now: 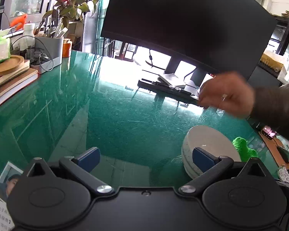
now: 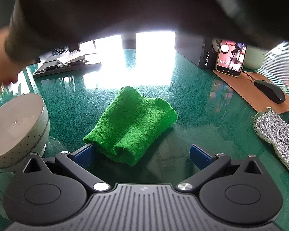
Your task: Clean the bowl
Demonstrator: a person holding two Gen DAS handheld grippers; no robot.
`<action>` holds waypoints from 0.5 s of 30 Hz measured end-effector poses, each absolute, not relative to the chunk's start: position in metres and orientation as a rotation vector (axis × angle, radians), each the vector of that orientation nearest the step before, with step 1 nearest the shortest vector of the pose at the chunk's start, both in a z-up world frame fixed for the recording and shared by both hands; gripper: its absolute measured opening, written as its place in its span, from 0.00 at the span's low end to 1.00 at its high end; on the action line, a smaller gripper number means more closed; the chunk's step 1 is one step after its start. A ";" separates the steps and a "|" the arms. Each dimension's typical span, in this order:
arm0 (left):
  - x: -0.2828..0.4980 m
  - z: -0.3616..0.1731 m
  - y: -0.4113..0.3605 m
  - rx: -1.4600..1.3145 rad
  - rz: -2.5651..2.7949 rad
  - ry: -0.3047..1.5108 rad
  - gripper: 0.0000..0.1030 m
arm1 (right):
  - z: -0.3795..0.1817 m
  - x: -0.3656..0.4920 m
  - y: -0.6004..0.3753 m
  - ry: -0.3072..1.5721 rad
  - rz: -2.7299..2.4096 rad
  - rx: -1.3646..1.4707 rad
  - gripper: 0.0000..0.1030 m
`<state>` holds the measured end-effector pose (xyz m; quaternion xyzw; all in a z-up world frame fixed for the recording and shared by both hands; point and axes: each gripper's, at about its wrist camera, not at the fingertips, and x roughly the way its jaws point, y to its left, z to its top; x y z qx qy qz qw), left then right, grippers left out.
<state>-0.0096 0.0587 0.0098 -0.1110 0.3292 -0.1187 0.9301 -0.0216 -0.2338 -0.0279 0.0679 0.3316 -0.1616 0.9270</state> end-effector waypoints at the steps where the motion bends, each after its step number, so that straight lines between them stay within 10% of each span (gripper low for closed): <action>1: -0.010 0.012 0.058 -0.222 -0.250 0.668 1.00 | -0.028 -0.022 -0.234 0.680 -0.331 0.139 1.00; 15: -0.016 0.028 0.035 -0.185 -0.378 0.619 1.00 | -0.028 -0.021 -0.234 0.680 -0.331 0.140 1.00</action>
